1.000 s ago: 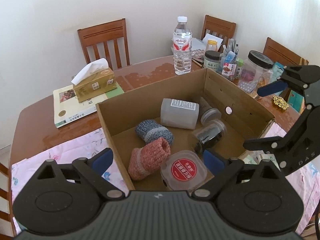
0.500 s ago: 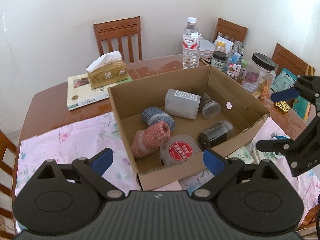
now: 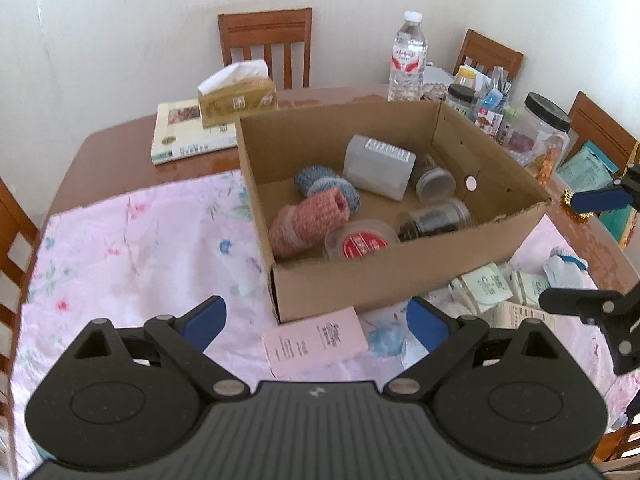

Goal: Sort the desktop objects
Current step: 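Move the left tool to the pink box while the right moves to the white glove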

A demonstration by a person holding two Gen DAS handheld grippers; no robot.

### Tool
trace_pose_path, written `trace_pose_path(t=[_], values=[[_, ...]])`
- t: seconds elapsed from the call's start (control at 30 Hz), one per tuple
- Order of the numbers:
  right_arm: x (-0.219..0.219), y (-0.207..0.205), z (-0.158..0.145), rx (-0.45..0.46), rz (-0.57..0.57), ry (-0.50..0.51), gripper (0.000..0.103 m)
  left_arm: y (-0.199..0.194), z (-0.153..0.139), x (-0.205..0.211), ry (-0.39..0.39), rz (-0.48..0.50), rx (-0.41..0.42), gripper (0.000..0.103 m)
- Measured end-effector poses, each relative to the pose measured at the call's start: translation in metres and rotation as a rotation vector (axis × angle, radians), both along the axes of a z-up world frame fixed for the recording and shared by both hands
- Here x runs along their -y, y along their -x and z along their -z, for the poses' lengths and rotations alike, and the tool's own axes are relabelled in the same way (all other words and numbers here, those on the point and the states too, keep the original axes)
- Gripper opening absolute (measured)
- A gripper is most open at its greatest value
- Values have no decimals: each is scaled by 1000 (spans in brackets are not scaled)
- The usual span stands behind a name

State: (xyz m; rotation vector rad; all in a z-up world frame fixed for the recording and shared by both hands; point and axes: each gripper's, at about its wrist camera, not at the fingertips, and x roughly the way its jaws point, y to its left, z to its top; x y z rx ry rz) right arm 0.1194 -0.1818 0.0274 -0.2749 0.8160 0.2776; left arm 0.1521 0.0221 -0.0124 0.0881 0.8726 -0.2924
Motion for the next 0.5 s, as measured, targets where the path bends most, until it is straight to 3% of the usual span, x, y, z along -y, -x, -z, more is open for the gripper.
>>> trace_pose_path(t=[0.5], values=[[-15,9,25,-119,-83,-42,103,-6,35,7,-9,-41,-56,97]])
